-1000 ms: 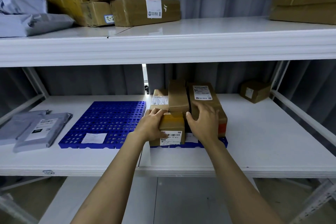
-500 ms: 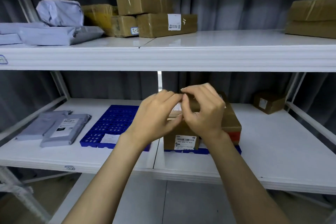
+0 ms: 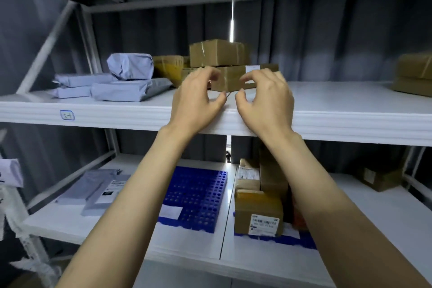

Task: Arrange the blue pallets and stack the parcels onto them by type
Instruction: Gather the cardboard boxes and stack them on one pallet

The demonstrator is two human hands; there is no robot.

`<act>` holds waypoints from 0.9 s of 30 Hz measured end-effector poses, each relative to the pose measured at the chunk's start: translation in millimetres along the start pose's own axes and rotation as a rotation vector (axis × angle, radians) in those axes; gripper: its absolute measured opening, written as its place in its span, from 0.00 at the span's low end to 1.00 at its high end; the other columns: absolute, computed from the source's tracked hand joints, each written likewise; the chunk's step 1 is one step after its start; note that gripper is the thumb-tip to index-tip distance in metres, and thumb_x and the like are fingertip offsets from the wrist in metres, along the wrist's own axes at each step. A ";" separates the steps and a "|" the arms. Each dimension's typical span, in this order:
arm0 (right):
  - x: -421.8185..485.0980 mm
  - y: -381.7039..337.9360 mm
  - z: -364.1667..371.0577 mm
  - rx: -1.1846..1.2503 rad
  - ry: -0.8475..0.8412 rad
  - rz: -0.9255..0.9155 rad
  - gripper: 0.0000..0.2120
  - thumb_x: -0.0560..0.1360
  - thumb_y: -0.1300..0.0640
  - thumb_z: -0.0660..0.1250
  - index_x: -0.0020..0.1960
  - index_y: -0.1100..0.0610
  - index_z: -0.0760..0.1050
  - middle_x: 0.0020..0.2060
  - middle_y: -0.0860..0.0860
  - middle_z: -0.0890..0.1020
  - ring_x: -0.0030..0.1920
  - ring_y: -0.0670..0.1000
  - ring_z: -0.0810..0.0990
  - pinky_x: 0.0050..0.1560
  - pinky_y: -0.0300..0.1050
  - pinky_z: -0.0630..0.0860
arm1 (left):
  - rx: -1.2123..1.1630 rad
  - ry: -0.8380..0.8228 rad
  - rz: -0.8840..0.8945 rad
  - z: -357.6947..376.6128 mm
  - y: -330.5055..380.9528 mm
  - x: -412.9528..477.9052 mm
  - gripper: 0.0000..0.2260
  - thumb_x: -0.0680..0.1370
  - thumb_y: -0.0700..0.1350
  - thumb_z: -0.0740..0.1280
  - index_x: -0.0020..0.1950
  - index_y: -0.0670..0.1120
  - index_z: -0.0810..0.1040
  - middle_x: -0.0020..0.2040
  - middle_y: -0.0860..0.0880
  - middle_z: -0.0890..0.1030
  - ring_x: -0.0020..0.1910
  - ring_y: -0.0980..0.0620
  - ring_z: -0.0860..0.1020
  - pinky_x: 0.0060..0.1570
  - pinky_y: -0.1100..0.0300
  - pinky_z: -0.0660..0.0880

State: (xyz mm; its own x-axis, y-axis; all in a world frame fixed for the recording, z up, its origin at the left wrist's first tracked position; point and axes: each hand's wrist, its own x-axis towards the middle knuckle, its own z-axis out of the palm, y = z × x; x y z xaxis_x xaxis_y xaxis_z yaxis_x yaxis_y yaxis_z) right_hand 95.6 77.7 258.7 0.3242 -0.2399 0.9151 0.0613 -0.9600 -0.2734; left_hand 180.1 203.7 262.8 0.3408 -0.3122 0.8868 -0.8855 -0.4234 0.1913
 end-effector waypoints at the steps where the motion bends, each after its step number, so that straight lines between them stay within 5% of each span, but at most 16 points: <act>1: 8.4 -0.1 1.8 -0.027 -0.038 0.013 0.12 0.73 0.54 0.65 0.55 0.54 0.79 0.53 0.49 0.81 0.57 0.53 0.75 0.48 0.42 0.69 | 0.002 -0.005 -0.022 0.2 -3.9 8.4 0.16 0.70 0.51 0.65 0.55 0.46 0.77 0.51 0.51 0.80 0.49 0.52 0.77 0.47 0.51 0.76; 9: 67.4 -6.3 22.0 -0.164 -0.267 0.035 0.19 0.73 0.53 0.66 0.64 0.54 0.73 0.59 0.53 0.78 0.61 0.57 0.74 0.54 0.50 0.73 | 0.193 -0.137 -0.126 9.9 -30.4 64.4 0.22 0.71 0.49 0.70 0.63 0.45 0.73 0.59 0.46 0.78 0.56 0.46 0.76 0.52 0.49 0.76; 15: 92.7 -3.8 38.5 -0.204 -0.282 0.036 0.21 0.73 0.55 0.66 0.65 0.56 0.72 0.60 0.54 0.77 0.59 0.58 0.75 0.47 0.47 0.71 | 0.463 -0.221 -0.054 28.9 -43.1 109.5 0.29 0.71 0.45 0.72 0.69 0.43 0.66 0.65 0.43 0.70 0.62 0.42 0.68 0.51 0.53 0.70; 27: 104.3 19.4 51.7 -0.172 -0.292 0.160 0.20 0.73 0.56 0.65 0.64 0.57 0.72 0.58 0.55 0.78 0.58 0.58 0.77 0.48 0.46 0.72 | 0.777 -0.355 0.067 81.4 -65.2 152.1 0.41 0.71 0.35 0.71 0.77 0.39 0.51 0.74 0.39 0.61 0.73 0.39 0.60 0.68 0.49 0.64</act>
State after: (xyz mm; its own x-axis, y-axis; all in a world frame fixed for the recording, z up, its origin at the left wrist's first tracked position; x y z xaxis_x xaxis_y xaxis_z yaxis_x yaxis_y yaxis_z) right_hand 179.3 41.5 333.5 0.5736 -0.3615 0.7351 -0.1634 -0.9298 -0.3297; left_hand 315.4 114.6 350.9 0.4892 -0.5503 0.6766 -0.4839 -0.8167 -0.3143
